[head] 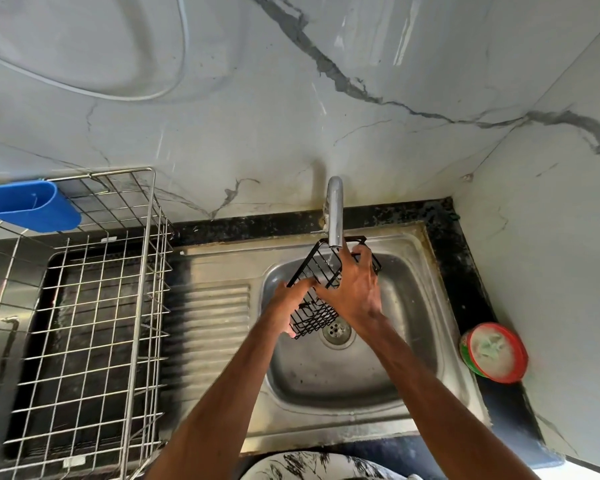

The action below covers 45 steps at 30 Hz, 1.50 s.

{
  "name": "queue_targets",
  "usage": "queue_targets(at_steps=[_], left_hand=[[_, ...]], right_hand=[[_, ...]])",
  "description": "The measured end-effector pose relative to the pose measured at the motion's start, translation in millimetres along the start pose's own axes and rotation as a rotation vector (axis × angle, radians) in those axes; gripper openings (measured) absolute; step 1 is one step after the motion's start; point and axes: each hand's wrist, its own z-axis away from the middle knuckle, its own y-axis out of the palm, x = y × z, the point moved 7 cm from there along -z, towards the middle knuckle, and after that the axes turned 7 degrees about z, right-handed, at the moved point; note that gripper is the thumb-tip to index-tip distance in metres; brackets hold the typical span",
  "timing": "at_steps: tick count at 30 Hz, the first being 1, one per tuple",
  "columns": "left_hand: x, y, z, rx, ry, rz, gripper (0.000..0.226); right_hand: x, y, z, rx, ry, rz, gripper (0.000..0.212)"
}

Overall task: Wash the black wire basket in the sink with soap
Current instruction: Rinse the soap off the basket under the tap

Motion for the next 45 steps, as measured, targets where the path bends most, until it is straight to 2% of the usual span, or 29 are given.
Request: queue_targets(at_steps=[4,7,10,12,13,15,17,20,21,24,28,31,34,35,37,39,42,45], left_hand=[[0.7,0.1,-5.9,-0.076,0.086,0.003,0.114],[6.9,-0.1,-6.0,-0.063,0.057,0.011,0.121],[11.1,-7.0,-2.3,-0.067,0.015,0.026,0.105],[13.4,-10.4,-2.1,-0.057,0.002,0.011,0.099],[14.9,-11.4,-3.4,-0.05,0.007,0.0,0.097],[17.1,-12.1,-2.0,-0.032,-0.003,-0.024,0.095],[20.5,-10.8,-0.9,-0.008,-0.025,-0.039,0.1],[25.3,-9.0,2.1,0.022,-0.039,-0.018,0.113],[26.7,-9.3,3.4,0.032,-0.039,-0.019,0.111],[30.7,-10.0,5.1,0.061,-0.041,-0.019,0.084],[34.1,-15.6,4.9,0.038,-0.029,-0.06,0.085],[34.2,-16.3,8.0,0.032,-0.005,-0.07,0.083],[32.8,-15.9,9.8,0.06,0.007,-0.08,0.081],[33.1,-16.8,10.4,0.063,0.002,-0.078,0.081],[32.7,-18.2,10.8,0.071,0.008,-0.09,0.077],[32.2,-18.2,12.6,0.076,0.02,-0.097,0.072],[33.1,-17.8,16.1,0.076,0.022,-0.1,0.081],[33.3,-16.0,18.2,0.089,0.037,-0.098,0.086]], right_hand=[[6.0,-1.8,1.2,-0.036,-0.164,0.129,0.097],[16.5,7.8,6.0,0.087,-0.314,-0.004,0.085],[14.4,5.3,1.1,0.089,-0.398,-0.096,0.072],[3.0,2.5,-10.7,0.117,-0.347,-0.187,0.062],[-4.2,3.1,-17.4,0.142,-0.296,-0.215,0.062],[-12.2,5.3,-25.2,0.179,-0.233,-0.206,0.08],[-2.9,9.3,-18.9,0.192,-0.31,-0.168,0.092],[24.7,11.2,5.9,0.163,-0.51,-0.058,0.086],[26.2,11.6,8.6,0.148,-0.543,-0.044,0.082],[4.7,9.8,-4.1,0.136,-0.47,-0.135,0.072],[-39.8,19.2,-33.7,0.228,-0.212,-0.167,0.062],[-21.4,21.0,-26.1,0.23,-0.282,-0.155,0.084],[17.2,10.9,0.2,0.19,-0.5,-0.155,0.08],[21.6,6.9,2.0,0.191,-0.518,-0.145,0.077],[15.6,1.7,-11.7,0.189,-0.47,-0.134,0.068],[-8.1,1.4,-34.4,0.216,-0.316,-0.192,0.056],[-35.5,3.1,-51.7,0.312,-0.154,-0.289,0.064],[-23.9,2.5,-43.3,0.296,-0.191,-0.138,0.074]])
